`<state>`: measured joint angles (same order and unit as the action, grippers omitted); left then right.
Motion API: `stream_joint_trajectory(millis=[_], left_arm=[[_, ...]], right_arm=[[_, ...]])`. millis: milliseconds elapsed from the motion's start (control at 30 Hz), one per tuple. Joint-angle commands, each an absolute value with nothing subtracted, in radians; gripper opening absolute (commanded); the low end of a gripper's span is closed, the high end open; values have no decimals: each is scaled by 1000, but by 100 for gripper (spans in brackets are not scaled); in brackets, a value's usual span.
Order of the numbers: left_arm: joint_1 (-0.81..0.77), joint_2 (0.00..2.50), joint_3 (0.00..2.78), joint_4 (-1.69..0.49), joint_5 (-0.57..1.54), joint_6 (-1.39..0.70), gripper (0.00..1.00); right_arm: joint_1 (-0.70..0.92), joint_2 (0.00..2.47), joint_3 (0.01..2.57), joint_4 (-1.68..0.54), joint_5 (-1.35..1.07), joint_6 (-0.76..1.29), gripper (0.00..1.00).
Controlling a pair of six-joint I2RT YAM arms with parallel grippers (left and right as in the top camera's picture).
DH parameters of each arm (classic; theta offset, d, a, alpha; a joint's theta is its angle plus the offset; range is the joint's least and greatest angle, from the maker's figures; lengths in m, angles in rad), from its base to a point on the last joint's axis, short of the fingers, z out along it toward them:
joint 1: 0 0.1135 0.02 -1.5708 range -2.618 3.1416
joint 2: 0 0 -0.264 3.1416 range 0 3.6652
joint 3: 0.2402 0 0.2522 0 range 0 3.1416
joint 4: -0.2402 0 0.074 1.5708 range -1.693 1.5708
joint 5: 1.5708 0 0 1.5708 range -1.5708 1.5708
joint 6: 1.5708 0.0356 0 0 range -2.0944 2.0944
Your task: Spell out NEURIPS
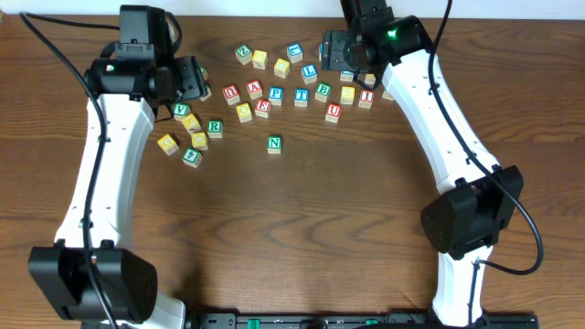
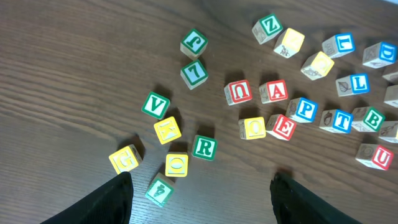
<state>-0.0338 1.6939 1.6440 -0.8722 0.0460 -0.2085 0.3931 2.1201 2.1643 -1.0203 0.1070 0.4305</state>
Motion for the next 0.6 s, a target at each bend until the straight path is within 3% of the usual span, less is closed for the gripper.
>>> stream_joint_trajectory(millis=[0,567], left_arm=[[-39,1707,1639,-877,35,-204,70],[-98,1721,1639,-802,34,-234,70]], right_arm=[[393,2129,2157,-1021,125,455,78],[393,2130,2156,-1022,125,456,80]])
